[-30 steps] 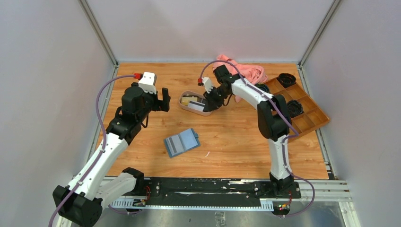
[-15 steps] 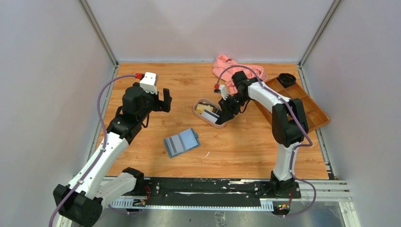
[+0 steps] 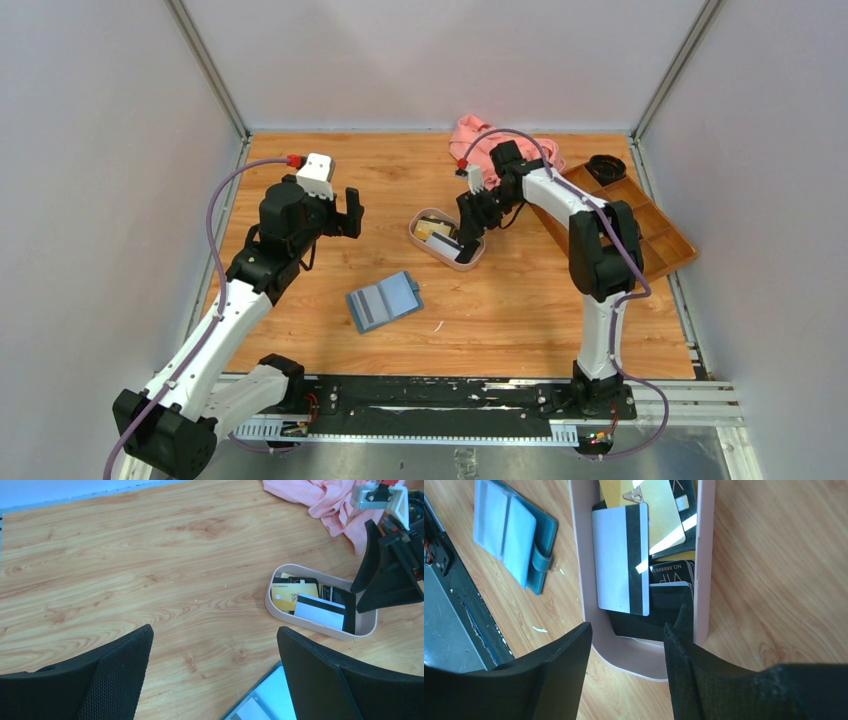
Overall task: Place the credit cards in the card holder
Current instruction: Move the storage box to the center of the board, then pick up the credit card from the storage box.
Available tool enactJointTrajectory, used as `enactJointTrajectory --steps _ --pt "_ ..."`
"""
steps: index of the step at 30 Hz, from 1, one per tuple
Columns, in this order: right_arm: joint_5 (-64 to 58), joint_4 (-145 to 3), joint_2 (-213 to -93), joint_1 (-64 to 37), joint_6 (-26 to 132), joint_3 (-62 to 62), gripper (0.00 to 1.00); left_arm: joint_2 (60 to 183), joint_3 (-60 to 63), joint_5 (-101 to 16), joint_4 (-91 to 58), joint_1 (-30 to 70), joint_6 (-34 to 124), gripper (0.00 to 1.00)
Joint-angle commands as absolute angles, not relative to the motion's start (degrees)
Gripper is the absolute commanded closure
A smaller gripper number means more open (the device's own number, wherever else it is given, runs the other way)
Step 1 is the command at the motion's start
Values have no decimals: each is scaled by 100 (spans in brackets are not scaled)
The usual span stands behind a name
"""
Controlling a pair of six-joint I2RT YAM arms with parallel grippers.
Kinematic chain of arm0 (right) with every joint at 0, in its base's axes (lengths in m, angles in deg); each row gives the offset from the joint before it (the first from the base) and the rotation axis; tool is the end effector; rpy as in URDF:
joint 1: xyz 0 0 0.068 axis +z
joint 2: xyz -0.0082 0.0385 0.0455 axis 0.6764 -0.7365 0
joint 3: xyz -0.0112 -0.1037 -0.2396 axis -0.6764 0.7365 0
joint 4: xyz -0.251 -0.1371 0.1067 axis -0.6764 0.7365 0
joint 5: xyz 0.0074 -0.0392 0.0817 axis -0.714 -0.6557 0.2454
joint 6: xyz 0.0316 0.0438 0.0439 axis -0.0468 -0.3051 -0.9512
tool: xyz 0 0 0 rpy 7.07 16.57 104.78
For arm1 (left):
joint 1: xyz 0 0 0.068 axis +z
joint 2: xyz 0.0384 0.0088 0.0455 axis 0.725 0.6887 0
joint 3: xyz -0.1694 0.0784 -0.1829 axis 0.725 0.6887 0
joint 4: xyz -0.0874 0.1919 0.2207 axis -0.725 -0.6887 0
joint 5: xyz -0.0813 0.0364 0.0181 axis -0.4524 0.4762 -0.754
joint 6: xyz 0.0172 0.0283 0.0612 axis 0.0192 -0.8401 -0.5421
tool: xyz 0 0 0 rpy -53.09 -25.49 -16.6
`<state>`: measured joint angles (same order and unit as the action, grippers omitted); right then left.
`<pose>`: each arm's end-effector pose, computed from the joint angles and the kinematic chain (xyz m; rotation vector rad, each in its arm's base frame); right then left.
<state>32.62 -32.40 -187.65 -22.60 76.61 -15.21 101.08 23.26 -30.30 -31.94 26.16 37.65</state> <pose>0.4272 0.1968 0.1677 -1.0199 2.3305 1.0326 0.2763 -0.0980 0.3201 0.2073 1.8677 -0.2332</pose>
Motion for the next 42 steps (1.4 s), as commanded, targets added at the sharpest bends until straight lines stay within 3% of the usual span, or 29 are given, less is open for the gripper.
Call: enactJointTrajectory --steps 1,14,36,42 --pt "2977 -3446 -18806 -2145 7239 -1272 40 10125 2384 -3095 -3220 2652 3705 0" --pt "2611 -3588 -19081 -1970 6628 -1193 45 10114 2384 -3104 -3211 2652 3705 0" --pt "3522 -3920 -18978 -1895 6123 -1028 55 10099 2393 -3077 -3213 2651 3691 0" --pt "3611 -4031 -19011 -1881 6016 -1035 64 10103 2393 -3094 -3220 2648 3696 0"
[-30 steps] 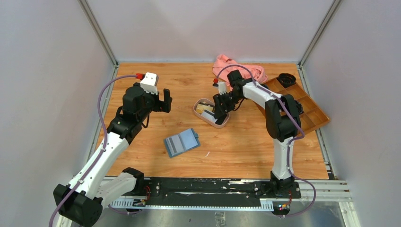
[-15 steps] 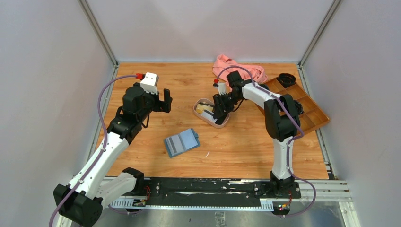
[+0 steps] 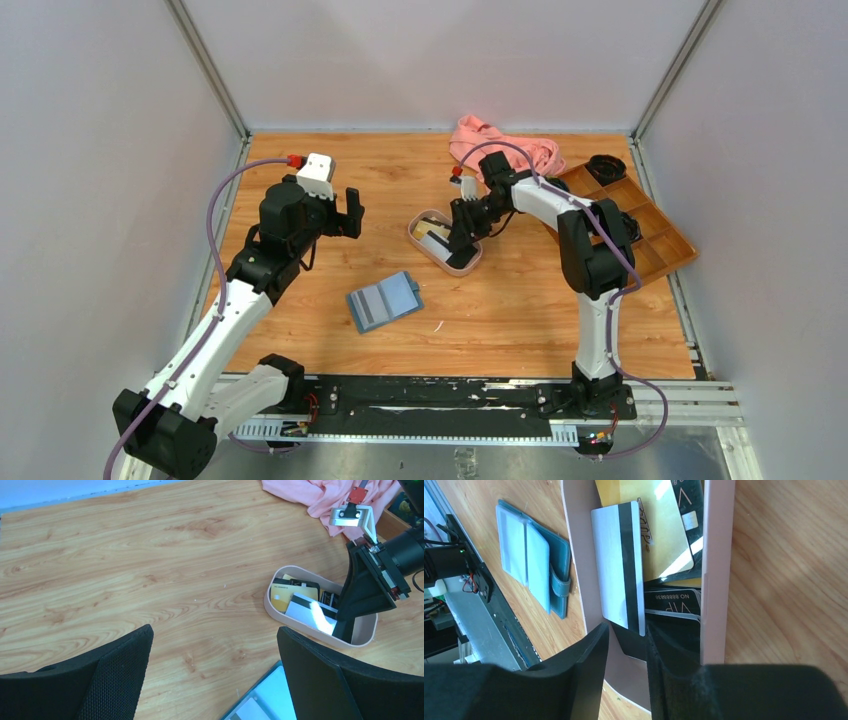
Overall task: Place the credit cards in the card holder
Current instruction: Pick up the credit card from the storage box.
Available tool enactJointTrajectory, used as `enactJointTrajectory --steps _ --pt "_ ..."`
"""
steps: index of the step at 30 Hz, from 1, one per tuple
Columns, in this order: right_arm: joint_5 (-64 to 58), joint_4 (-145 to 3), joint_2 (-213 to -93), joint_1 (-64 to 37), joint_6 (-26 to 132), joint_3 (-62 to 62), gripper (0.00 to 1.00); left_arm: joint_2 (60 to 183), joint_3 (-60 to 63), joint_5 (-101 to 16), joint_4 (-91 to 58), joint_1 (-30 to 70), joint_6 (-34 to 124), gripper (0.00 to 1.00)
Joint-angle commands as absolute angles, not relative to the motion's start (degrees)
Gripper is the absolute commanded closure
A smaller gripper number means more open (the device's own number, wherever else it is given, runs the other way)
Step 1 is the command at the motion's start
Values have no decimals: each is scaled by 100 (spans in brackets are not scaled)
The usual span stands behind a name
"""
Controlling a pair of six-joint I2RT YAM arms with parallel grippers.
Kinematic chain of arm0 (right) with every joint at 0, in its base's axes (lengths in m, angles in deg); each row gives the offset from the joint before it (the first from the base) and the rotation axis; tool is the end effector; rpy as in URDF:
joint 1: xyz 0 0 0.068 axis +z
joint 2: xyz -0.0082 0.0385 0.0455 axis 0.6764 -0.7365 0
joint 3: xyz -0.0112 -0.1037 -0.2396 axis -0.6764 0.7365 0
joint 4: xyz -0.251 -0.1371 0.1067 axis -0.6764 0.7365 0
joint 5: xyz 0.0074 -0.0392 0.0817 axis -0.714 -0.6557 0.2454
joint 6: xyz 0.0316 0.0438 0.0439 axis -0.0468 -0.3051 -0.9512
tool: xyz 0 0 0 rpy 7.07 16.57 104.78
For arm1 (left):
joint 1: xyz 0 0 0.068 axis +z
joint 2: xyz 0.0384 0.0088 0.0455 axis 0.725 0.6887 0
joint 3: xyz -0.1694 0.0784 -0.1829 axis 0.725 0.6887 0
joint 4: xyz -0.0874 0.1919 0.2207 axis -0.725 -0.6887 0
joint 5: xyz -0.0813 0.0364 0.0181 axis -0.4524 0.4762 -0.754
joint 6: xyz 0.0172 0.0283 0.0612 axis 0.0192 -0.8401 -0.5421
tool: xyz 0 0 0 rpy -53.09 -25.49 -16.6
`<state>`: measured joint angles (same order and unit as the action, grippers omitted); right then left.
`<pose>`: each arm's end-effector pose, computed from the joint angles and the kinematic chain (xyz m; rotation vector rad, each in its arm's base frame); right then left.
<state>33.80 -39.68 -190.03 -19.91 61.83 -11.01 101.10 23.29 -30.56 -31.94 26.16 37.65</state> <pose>0.4175 0.2176 0.1317 -0.8018 2.4829 1.1657 0.2763 -0.0983 0.3198 0.2106 1.8686 -0.2373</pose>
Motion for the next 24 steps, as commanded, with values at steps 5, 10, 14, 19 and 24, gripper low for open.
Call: enactJointTrajectory --steps 5,10,14,19,24 --pt "3637 -4094 -19105 -1850 5872 -1076 73 10114 2393 -3086 -3211 2652 3688 0" --pt "3718 -4163 -19140 -1855 5757 -1075 81 10115 2393 -3078 -3218 2652 3683 0" --pt "3773 -4220 -19109 -1856 5692 -1058 97 10114 2393 -3071 -3219 2649 3680 0" --pt "3833 -4279 -18916 -1928 5816 -1034 100 10117 2395 -3101 -3207 2649 3687 0" --pt "4008 -4288 -18463 -2119 6291 -925 100 10064 2406 -3520 -3063 2650 3864 0"
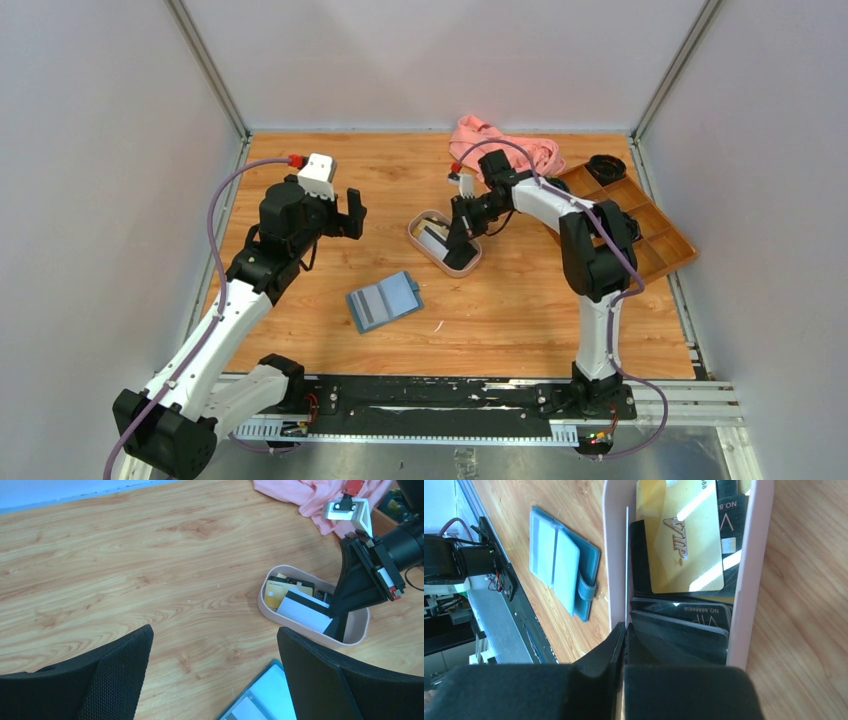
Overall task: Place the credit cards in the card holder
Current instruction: Pick up the credit card from the storage box.
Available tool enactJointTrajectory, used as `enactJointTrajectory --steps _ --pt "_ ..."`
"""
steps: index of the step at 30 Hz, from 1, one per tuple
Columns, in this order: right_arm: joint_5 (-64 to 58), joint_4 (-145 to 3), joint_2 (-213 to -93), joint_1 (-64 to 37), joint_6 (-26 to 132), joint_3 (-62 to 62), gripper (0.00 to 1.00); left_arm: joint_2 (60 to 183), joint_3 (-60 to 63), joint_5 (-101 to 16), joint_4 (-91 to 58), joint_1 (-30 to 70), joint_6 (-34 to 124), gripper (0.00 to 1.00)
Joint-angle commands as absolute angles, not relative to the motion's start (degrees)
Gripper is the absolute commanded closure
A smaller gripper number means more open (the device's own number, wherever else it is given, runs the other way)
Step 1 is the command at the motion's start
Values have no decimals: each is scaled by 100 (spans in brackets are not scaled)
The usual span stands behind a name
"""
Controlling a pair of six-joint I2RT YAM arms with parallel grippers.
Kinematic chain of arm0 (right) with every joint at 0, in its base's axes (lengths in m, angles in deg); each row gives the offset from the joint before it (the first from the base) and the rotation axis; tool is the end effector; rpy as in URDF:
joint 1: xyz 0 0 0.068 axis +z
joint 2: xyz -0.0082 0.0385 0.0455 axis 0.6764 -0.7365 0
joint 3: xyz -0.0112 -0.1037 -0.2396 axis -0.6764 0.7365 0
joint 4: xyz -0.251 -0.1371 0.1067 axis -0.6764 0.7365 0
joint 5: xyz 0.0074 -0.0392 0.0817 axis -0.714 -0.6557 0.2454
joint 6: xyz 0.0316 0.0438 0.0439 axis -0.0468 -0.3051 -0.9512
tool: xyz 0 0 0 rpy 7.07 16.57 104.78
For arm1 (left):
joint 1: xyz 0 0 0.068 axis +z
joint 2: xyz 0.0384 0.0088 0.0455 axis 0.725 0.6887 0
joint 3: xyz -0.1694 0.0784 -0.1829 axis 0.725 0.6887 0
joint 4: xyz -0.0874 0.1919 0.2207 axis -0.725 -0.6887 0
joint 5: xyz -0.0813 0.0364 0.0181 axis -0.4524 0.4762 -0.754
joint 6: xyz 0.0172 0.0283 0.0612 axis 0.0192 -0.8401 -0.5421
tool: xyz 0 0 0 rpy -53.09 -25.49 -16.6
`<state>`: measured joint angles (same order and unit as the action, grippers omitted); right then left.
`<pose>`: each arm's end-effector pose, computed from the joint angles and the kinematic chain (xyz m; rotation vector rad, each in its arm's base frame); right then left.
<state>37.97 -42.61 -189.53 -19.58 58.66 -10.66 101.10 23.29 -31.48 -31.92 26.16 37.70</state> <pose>0.4173 0.2234 0.1389 -0.7808 2.4333 1.2731 0.2761 -0.0991 0.3198 0.2209 1.8683 -0.2529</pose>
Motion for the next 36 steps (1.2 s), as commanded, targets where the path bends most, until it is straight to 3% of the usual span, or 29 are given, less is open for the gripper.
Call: enactJointTrajectory --steps 1,10,16,24,29,36 --pt "4033 -4281 -18342 -2161 6375 -883 100 10041 2421 -3695 -3005 2647 3967 0" --pt "5058 -4280 -17637 -2507 7168 -427 100 9425 3562 -5691 -1395 2650 6081 0" --pt "6840 -4340 -17175 -2463 8130 153 100 8907 4248 -6280 -571 2643 7332 0" --pt "7978 -4168 -16246 -2199 10289 1008 100 7699 5403 -6658 905 2372 7515 2" --pt "8318 -1353 -16267 -1994 13824 673 100 7063 5801 -6372 1024 1450 6460 3" --pt "7954 1287 -16437 -1459 17285 275 100 7136 5954 -6123 1025 369 5118 1"
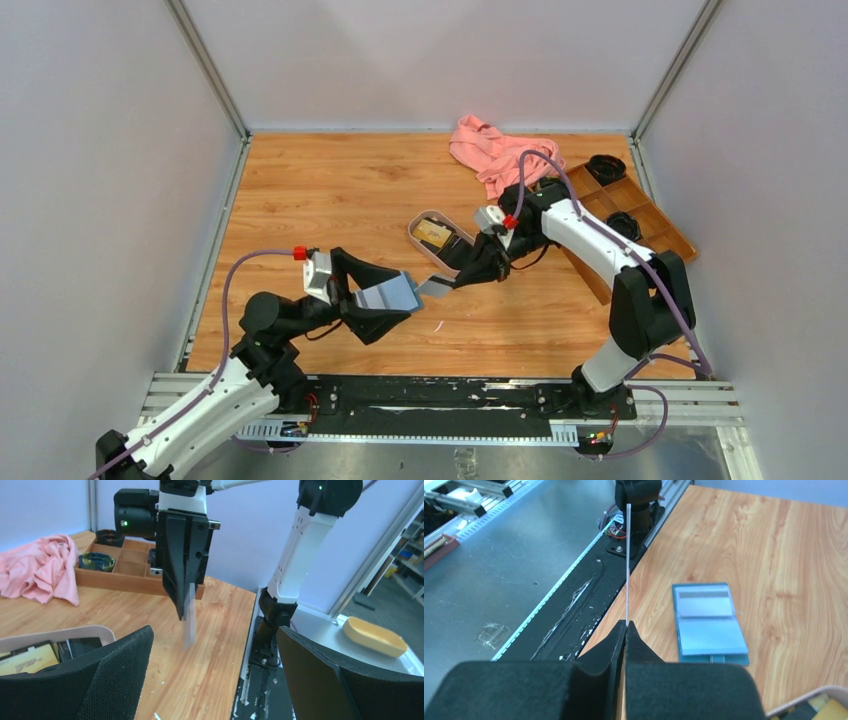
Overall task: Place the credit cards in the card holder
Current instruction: Pick up the credit card from the storage box, then insert the credit card into the card holder.
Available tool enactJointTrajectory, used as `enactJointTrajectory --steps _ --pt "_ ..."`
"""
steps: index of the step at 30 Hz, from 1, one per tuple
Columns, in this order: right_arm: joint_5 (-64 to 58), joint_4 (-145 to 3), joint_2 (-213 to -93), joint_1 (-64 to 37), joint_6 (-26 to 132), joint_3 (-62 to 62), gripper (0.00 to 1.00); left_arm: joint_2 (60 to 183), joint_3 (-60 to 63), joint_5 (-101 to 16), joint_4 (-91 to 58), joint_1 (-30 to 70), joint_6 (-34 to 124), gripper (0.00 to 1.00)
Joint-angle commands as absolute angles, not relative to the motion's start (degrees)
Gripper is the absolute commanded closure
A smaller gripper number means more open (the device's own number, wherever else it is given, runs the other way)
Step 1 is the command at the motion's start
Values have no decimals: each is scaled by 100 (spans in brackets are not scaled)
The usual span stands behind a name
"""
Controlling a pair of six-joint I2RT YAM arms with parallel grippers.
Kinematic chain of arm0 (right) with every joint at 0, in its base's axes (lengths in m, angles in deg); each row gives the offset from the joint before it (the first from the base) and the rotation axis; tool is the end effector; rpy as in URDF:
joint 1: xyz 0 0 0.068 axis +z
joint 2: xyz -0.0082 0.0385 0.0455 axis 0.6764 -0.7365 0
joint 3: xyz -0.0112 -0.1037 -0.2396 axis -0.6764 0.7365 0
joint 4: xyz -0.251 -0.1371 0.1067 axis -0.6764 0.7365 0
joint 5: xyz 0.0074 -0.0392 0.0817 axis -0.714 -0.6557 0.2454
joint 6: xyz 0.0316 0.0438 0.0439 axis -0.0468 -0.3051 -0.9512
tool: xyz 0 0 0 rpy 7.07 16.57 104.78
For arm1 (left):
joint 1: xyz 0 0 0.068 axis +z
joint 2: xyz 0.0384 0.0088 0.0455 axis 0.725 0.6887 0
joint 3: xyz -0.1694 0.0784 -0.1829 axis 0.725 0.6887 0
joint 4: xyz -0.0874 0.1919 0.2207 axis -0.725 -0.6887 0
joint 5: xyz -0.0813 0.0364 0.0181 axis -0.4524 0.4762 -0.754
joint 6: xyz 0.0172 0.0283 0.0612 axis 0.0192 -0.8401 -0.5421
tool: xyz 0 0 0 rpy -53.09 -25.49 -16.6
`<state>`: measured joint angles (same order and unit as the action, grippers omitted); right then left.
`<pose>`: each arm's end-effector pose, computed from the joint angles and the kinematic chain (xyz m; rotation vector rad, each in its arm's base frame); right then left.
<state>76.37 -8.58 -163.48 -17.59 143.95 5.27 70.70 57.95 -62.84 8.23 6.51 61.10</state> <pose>0.2731 0.1896 0.2388 -1.5573 1.0014 1.4948 0.1393 -0.1519 0.2740 0.6027 1.2725 -1.3118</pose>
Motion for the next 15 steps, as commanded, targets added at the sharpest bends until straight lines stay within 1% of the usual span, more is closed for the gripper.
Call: enactJointTrajectory --steps 1,6,9,13,15 --pt "7959 1460 -16441 -1429 17532 256 100 7166 5999 -6118 1025 317 4967 0" --pt "7972 1872 -16392 -1346 18246 292 100 7202 6123 -5859 1030 59 4411 1" --pt "8032 1910 -16464 -1332 18266 272 100 7418 6112 -5624 1034 -222 4071 2" --pt "8093 1944 -16602 -1330 18209 248 100 7799 5964 -5237 1043 -734 3540 6" --pt "8118 1939 -16647 -1335 18189 250 100 7957 5901 -5170 1048 -817 3430 10"
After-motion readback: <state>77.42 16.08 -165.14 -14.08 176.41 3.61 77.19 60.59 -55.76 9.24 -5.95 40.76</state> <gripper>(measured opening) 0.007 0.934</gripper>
